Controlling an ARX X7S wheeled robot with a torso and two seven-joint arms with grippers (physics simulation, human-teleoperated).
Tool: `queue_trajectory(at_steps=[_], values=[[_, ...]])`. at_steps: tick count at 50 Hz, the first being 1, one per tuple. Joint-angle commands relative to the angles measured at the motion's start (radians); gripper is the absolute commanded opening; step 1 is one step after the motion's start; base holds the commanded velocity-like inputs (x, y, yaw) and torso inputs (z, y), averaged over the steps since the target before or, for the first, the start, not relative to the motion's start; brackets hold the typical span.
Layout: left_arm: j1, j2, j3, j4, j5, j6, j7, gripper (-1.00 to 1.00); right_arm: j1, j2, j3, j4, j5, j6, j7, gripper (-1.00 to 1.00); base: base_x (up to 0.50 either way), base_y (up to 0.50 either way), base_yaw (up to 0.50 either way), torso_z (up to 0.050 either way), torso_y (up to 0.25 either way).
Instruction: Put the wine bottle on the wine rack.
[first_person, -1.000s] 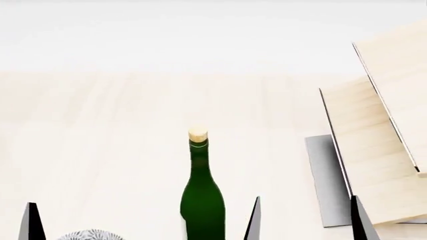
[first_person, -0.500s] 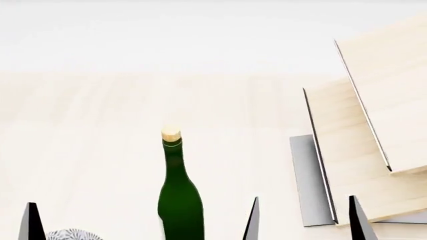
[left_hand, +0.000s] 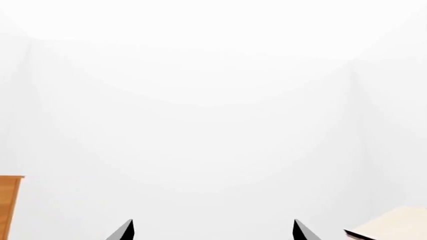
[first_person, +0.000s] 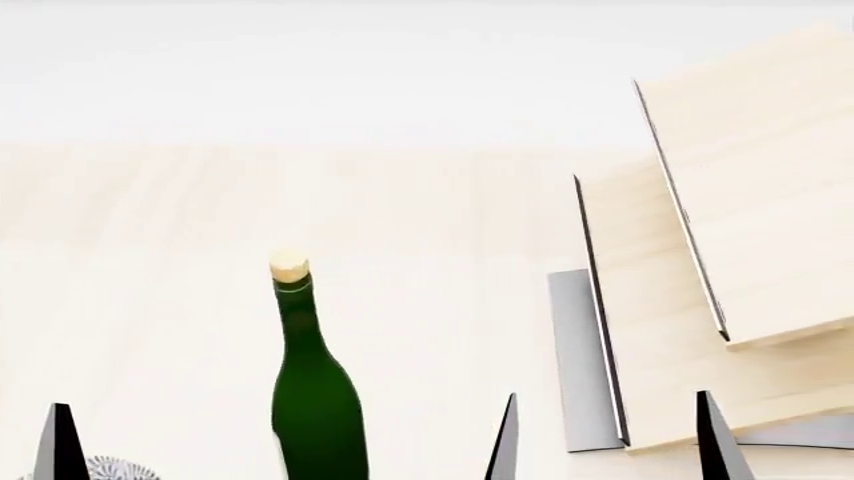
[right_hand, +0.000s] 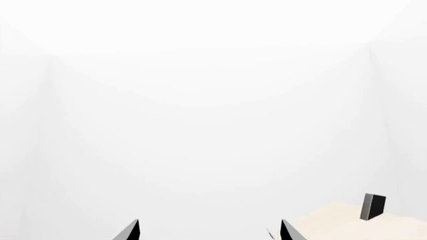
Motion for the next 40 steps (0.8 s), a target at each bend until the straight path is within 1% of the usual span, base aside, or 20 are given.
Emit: queue_trajectory(at_steps=[1,40], values=[[-0.001,-0.003,0.003,-0.001,0.000,0.001,-0.004,1.00,0.001,0.004,-0.002,0.001,0.003,0.000,0.004,1.00,0.00,-0.10,0.00,0.000,0.000],[-0.006,-0.016,0.009,-0.002,-0.005,0.001,-0.019,1.00,0.007,0.016,-0.014,0.006,0.003,-0.002,0.015,1.00,0.00,-0.10,0.00,0.000,0.000]])
